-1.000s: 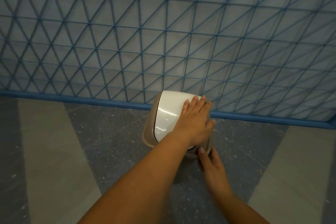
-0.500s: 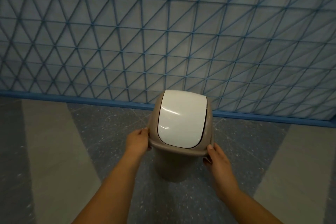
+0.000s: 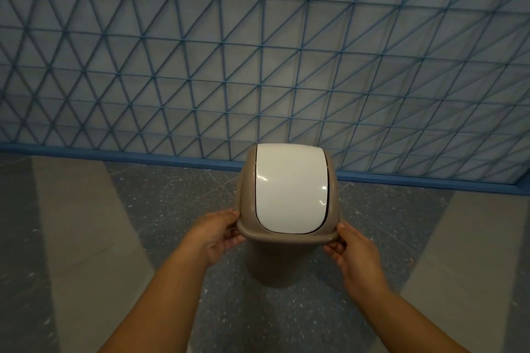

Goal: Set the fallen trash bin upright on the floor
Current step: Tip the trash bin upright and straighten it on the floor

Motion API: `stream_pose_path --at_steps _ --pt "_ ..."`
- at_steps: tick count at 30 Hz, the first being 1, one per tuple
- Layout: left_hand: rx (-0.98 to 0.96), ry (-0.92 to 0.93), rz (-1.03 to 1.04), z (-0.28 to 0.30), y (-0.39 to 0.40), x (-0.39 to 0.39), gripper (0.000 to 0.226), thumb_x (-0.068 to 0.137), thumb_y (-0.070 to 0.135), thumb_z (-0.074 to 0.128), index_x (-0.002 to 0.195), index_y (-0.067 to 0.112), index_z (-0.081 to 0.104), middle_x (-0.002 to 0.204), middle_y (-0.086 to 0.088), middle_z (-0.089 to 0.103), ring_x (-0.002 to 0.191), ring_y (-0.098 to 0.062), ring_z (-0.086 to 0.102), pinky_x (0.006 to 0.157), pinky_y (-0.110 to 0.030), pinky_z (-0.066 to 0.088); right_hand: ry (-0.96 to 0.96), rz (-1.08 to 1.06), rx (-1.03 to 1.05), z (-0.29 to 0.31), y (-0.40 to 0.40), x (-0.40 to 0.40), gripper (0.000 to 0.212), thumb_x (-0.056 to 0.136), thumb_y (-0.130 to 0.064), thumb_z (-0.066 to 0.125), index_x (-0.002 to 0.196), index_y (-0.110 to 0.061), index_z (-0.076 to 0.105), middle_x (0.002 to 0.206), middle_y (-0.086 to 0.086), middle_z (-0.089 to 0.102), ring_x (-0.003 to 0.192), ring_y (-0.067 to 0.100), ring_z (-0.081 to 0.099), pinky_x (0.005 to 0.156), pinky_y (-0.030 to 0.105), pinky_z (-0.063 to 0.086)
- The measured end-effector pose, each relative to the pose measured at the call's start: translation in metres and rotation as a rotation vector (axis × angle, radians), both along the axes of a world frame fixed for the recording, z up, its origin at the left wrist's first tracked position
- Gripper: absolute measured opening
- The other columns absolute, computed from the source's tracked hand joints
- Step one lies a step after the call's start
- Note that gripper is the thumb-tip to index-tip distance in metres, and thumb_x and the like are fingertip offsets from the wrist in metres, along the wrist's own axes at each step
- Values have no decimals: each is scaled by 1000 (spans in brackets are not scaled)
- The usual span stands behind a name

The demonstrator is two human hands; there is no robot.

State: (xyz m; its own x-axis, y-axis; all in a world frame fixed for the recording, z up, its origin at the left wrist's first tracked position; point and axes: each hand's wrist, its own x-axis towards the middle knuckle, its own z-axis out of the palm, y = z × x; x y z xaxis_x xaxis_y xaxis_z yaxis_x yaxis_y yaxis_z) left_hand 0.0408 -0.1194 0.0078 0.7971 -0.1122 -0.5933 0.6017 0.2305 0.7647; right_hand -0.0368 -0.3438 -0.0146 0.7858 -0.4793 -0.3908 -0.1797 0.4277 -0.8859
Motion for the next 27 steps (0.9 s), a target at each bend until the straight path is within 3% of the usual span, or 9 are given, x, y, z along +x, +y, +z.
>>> stream_pose_path --at_steps 4,14,27 --pt "-15 -7 18 -1 -6 -1 20 93 8 50 110 3 60 89 -11 64 80 -21 60 75 -36 53 -9 -25 -10 -1 -1 -1 27 93 -16 52 117 -8 62 95 14 69 80 23 63 71 34 53" --pt "44 -59 44 -7 -33 20 29 93 11 52 120 2 58 87 -10 66 73 -18 62 48 -26 55 -57 -113 -6 0 -18 15 24 93 -18 53 114 -11 64 97 11 70 86 23 64 71 32 53" --pt "125 -126 64 -6 -69 86 29 92 11 54 119 1 58 93 -15 66 75 -21 63 63 -33 56 -86 -186 18 -4 -41 80 32 92 -18 55 122 -7 59 105 14 69 87 21 65 69 31 52"
